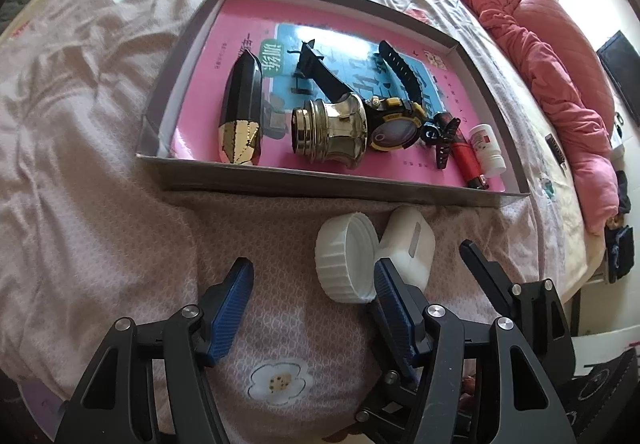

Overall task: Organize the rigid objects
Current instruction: 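Move the left gripper to the white round cap while the right approaches the white earbuds case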

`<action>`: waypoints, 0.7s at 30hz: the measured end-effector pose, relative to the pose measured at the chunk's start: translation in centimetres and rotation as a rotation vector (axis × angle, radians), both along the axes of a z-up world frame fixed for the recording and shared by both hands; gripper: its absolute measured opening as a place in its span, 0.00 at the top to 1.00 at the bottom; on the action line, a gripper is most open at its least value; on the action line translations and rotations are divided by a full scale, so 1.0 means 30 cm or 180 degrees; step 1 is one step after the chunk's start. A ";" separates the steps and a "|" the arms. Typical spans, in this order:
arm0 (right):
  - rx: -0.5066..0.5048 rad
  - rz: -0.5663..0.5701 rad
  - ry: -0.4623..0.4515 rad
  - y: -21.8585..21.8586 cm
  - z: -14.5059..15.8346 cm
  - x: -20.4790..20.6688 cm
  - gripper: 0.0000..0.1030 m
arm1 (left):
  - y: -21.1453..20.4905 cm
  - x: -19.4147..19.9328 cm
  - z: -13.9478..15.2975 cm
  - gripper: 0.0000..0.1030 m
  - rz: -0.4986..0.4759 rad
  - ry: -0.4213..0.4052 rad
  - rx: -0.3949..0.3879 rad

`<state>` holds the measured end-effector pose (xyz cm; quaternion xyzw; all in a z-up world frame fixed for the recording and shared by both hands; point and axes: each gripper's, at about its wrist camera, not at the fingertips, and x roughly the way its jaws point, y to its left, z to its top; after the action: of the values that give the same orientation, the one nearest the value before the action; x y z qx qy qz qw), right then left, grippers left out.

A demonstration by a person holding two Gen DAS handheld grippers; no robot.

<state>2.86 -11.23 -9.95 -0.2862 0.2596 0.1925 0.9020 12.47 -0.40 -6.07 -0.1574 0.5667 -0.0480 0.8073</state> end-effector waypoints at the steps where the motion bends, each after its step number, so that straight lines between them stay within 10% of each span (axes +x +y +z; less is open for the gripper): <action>1: -0.0015 0.0010 -0.0032 0.004 -0.004 0.003 0.38 | 0.002 0.008 -0.006 0.43 -0.0004 0.0026 -0.0034; 21: -0.0040 0.0294 0.0065 0.007 -0.032 0.128 0.45 | -0.007 0.125 -0.069 0.63 -0.0093 0.0176 -0.0268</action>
<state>6.70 -11.02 -10.91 -0.3016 0.2565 0.2352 0.8876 16.21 -0.61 -8.14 -0.1842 0.5885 -0.0793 0.7832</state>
